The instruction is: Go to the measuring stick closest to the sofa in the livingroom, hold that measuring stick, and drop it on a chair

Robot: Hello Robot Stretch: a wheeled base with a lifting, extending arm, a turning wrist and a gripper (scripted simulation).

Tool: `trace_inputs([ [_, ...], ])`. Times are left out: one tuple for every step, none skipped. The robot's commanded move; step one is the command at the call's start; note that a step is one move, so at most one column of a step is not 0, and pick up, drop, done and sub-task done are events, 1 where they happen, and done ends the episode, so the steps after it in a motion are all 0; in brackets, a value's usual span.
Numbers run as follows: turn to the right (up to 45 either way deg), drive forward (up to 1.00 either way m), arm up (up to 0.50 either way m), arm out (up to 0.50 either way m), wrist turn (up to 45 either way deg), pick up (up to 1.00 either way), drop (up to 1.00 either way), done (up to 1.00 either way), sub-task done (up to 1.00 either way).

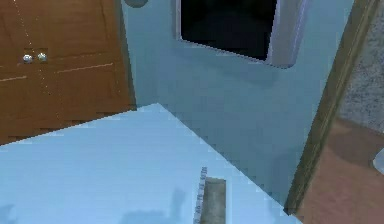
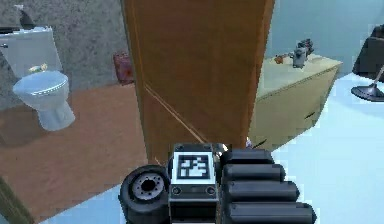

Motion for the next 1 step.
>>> trace_inputs([
  [0.0,0.35,0.0,0.0,0.0,0.0,0.0,0.0,0.0],
])
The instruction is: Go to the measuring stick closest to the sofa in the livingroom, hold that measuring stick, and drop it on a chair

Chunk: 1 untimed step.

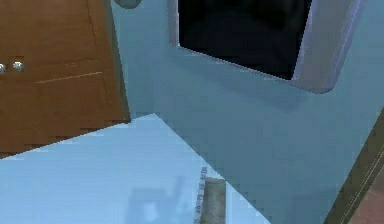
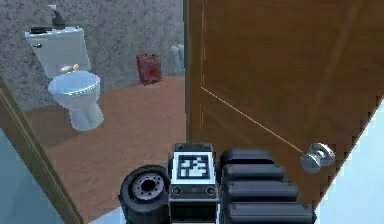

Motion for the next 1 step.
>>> trace_inputs([
  [45.0,0.0,0.0,0.0,0.0,0.0,0.0,0.0,0.0],
])
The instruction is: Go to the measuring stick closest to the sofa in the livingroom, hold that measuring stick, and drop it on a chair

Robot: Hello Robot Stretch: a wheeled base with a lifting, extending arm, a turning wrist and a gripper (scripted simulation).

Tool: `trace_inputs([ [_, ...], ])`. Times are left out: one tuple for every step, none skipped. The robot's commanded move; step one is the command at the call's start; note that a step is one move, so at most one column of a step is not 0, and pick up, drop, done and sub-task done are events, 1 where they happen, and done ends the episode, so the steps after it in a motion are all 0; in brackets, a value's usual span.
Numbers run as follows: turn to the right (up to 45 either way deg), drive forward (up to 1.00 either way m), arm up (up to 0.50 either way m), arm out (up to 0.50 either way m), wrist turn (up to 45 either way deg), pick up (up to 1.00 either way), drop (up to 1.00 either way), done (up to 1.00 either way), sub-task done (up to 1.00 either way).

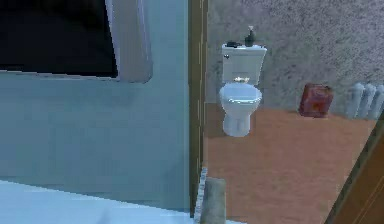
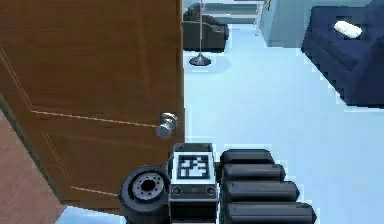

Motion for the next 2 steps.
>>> trace_inputs([
  [45.0,0.0,0.0,0.0,0.0,0.0,0.0,0.0,0.0],
  [45.0,0.0,0.0,0.0,0.0,0.0,0.0,0.0,0.0],
])
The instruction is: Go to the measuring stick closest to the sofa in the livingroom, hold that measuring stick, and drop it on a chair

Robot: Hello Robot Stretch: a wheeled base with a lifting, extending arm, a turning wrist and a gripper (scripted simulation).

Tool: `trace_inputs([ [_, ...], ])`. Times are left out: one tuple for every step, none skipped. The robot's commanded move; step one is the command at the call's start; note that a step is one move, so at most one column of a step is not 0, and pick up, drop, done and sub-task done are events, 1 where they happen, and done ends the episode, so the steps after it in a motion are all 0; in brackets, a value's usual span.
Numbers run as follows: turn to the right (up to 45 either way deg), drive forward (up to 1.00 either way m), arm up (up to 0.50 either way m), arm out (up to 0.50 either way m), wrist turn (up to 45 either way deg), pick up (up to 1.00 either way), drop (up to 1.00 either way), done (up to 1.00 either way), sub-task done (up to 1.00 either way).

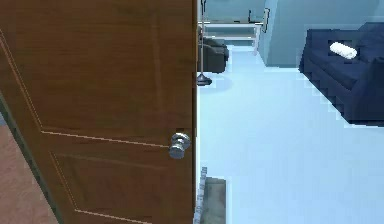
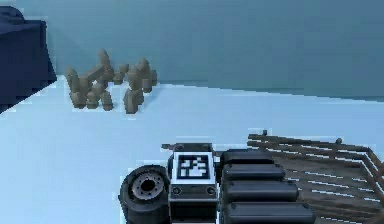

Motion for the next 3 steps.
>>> trace_inputs([
  [0.0,0.05,0.0,0.0,0.0,0.0,0.0,0.0,0.0],
  [-45.0,0.0,0.0,0.0,0.0,0.0,0.0,0.0,0.0],
  [-15.0,0.0,0.0,0.0,0.0,0.0,0.0,0.0,0.0],
])
